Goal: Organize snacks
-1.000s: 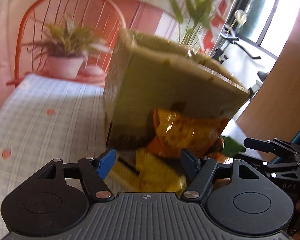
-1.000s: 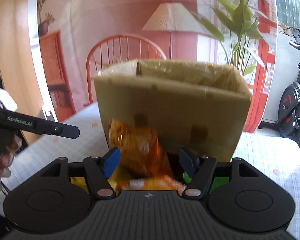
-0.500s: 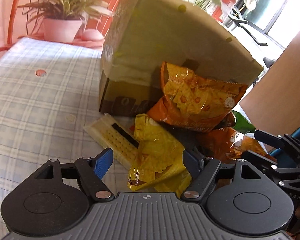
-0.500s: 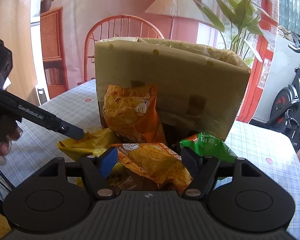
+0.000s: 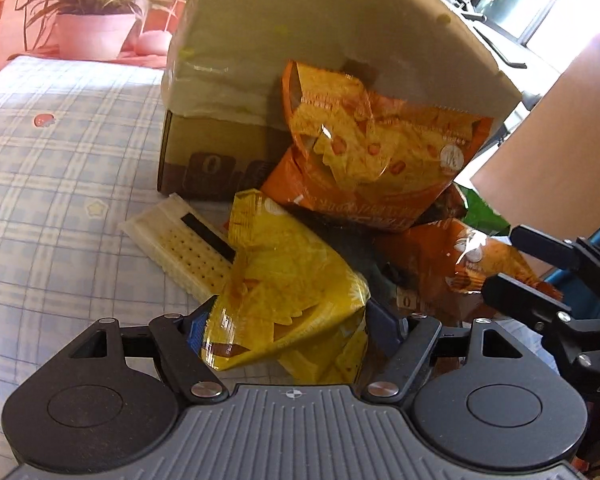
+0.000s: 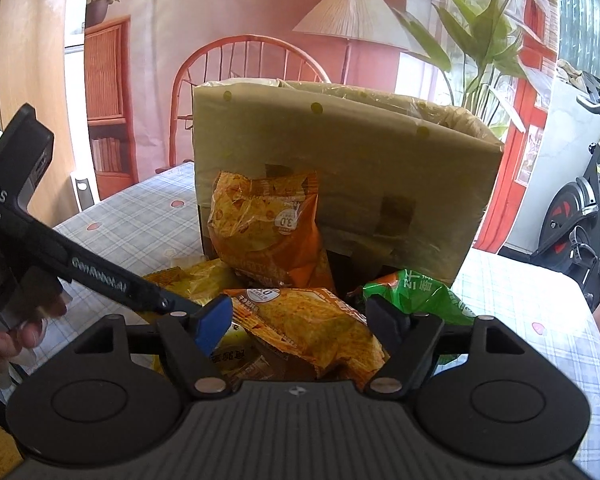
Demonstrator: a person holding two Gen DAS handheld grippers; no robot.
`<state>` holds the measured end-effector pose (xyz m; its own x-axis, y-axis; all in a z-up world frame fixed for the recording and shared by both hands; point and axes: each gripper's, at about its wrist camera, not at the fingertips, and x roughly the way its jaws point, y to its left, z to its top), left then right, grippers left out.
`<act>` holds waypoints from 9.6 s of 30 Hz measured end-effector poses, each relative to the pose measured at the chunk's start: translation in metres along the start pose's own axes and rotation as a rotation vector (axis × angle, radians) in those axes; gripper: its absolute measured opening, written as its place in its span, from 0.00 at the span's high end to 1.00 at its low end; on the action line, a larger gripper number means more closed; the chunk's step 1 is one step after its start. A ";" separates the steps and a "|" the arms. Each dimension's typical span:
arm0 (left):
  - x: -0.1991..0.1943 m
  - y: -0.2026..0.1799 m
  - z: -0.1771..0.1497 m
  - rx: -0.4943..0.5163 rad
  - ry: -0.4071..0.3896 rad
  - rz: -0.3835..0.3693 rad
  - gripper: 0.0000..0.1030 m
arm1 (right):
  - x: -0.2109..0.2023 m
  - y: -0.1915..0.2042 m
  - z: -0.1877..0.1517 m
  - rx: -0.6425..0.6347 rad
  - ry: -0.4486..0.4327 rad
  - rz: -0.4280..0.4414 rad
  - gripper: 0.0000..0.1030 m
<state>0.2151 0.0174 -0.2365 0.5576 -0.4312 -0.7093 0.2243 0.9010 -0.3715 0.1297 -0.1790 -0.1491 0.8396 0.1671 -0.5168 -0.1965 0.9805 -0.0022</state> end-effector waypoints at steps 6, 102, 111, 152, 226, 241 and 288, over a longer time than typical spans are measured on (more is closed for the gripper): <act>0.002 -0.003 0.000 0.032 -0.019 0.011 0.33 | 0.000 0.002 0.001 -0.009 -0.004 -0.012 0.24; -0.036 -0.079 0.208 0.296 -0.374 0.178 0.35 | 0.083 -0.132 0.168 0.520 -0.197 -0.019 0.53; -0.017 -0.079 0.212 0.333 -0.317 0.229 0.34 | 0.098 -0.140 0.155 0.568 -0.145 -0.052 0.53; -0.119 -0.009 0.072 0.135 -0.273 0.009 0.07 | -0.010 -0.069 0.070 0.371 -0.217 -0.068 0.29; -0.012 0.023 -0.009 -0.026 -0.064 -0.053 0.43 | 0.050 -0.109 -0.029 0.792 0.010 -0.170 0.00; -0.039 0.010 -0.011 0.029 -0.136 -0.086 0.48 | 0.021 -0.122 -0.058 0.953 -0.038 -0.252 0.37; -0.156 -0.061 0.119 0.188 -0.550 -0.053 0.48 | -0.072 -0.117 0.095 0.585 -0.488 -0.153 0.40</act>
<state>0.2094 0.0350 -0.0319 0.8636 -0.4330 -0.2581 0.3735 0.8935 -0.2494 0.1407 -0.2959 -0.0302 0.9904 -0.0811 -0.1118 0.1252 0.8689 0.4789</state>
